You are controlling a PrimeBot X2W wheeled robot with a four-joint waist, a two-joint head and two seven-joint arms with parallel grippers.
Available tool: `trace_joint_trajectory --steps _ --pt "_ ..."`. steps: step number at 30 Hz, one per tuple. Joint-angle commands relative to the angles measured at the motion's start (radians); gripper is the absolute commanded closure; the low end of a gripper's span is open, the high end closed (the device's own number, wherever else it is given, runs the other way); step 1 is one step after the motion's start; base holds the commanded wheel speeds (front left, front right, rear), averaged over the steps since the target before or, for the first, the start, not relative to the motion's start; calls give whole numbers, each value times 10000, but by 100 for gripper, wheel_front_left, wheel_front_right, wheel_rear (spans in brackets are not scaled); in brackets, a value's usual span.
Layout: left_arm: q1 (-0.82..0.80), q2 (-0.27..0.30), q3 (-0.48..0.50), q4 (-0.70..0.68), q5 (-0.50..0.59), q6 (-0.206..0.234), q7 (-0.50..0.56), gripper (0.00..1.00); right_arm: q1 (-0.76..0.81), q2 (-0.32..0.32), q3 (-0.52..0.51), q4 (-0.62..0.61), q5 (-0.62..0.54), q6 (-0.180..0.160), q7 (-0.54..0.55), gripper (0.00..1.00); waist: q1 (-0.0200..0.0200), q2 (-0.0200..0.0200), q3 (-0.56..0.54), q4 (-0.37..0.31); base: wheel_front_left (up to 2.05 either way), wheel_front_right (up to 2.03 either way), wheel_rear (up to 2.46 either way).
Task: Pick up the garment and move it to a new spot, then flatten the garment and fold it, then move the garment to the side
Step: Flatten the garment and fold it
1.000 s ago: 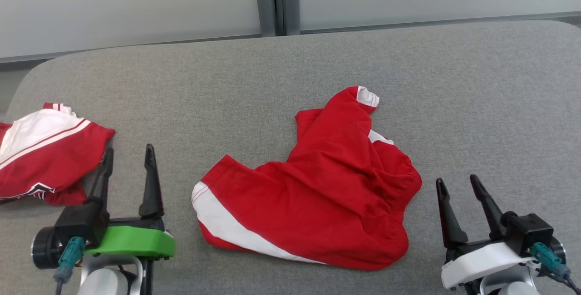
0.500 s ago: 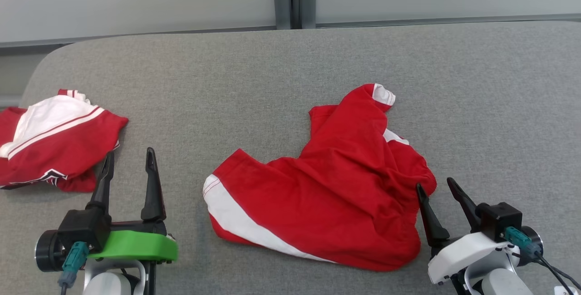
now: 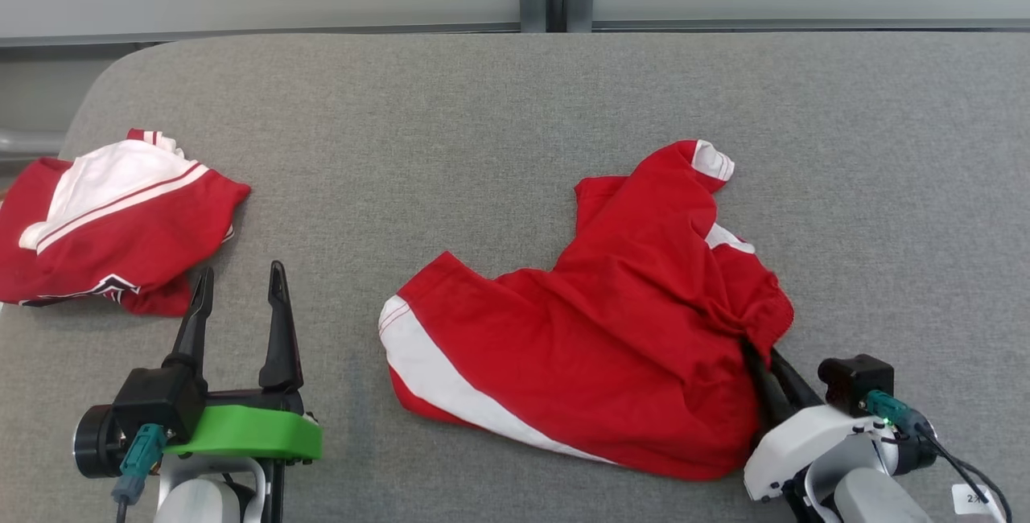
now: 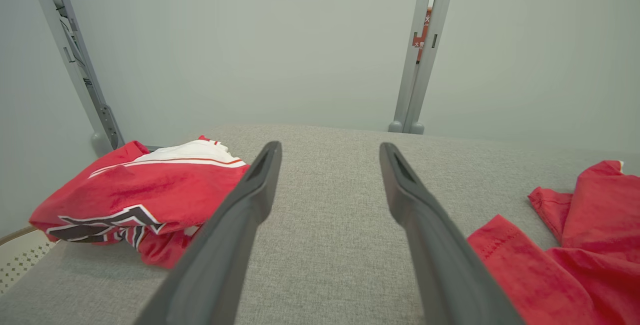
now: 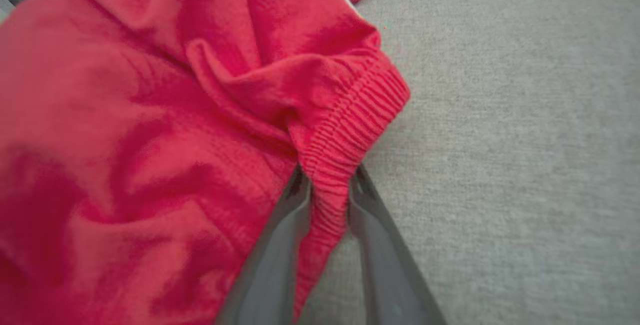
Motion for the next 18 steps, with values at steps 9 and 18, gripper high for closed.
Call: trace_joint_trajectory --steps 9,18 --pt "-248 -77 80 77 163 -172 -1 0 -786 -841 -708 -1278 -21 1 -38 100 0 0 -21 -18 0 0 0" --pt "-372 -98 -239 229 -50 -176 0 0 -2024 -1455 -709 -763 -68 1 -21 100 0 0 156 386 0 0 0"
